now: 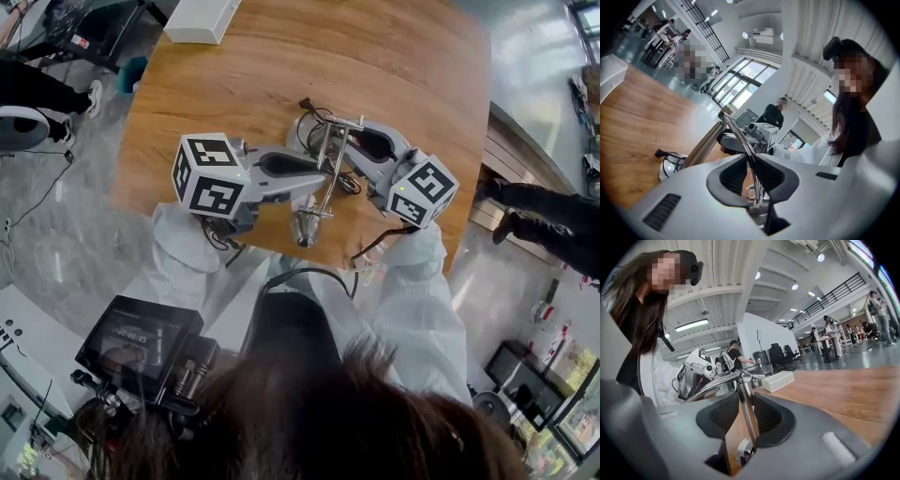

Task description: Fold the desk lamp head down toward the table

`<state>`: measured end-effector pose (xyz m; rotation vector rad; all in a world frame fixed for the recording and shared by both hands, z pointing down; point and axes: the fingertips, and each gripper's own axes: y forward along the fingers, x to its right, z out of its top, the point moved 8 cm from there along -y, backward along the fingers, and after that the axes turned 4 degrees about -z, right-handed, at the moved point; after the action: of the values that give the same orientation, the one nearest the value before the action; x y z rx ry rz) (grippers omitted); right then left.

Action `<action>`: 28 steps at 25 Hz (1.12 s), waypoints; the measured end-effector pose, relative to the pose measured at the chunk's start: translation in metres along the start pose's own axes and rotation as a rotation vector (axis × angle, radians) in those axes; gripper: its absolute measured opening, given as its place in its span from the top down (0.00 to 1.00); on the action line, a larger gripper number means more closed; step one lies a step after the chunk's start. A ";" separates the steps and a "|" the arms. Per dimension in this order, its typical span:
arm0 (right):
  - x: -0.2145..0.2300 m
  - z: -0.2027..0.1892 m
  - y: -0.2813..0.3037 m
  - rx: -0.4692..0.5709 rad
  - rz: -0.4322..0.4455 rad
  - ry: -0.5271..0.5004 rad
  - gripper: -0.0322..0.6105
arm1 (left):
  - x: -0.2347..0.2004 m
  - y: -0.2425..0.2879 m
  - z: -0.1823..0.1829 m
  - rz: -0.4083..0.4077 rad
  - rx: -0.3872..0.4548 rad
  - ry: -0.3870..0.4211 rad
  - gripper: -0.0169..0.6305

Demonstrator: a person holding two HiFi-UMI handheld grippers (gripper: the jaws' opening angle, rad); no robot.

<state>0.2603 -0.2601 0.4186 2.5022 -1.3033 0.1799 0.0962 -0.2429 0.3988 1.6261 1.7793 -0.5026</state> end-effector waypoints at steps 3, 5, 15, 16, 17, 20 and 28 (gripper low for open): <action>0.001 -0.001 0.000 -0.002 0.012 -0.001 0.80 | -0.003 0.001 -0.003 0.035 -0.014 0.077 0.89; 0.002 -0.001 0.000 -0.006 0.020 -0.001 0.80 | -0.006 0.002 -0.006 0.058 -0.014 0.113 0.89; 0.004 -0.001 0.001 -0.021 0.043 -0.017 0.80 | -0.024 0.006 -0.016 0.077 -0.023 0.235 0.92; 0.004 -0.001 0.001 -0.024 0.042 -0.021 0.80 | -0.025 0.006 -0.016 0.079 -0.028 0.246 0.92; 0.005 -0.001 0.001 -0.027 0.041 -0.024 0.80 | -0.026 0.006 -0.016 0.080 -0.031 0.252 0.92; 0.004 -0.001 0.001 -0.036 0.034 -0.028 0.81 | -0.027 0.006 -0.016 0.084 -0.025 0.240 0.92; -0.004 -0.013 -0.023 -0.070 -0.187 0.046 0.81 | -0.015 -0.018 -0.034 0.164 -0.025 0.137 0.92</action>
<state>0.2772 -0.2401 0.4251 2.5264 -1.0319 0.1451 0.0714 -0.2335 0.4308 1.8073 1.7228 -0.2986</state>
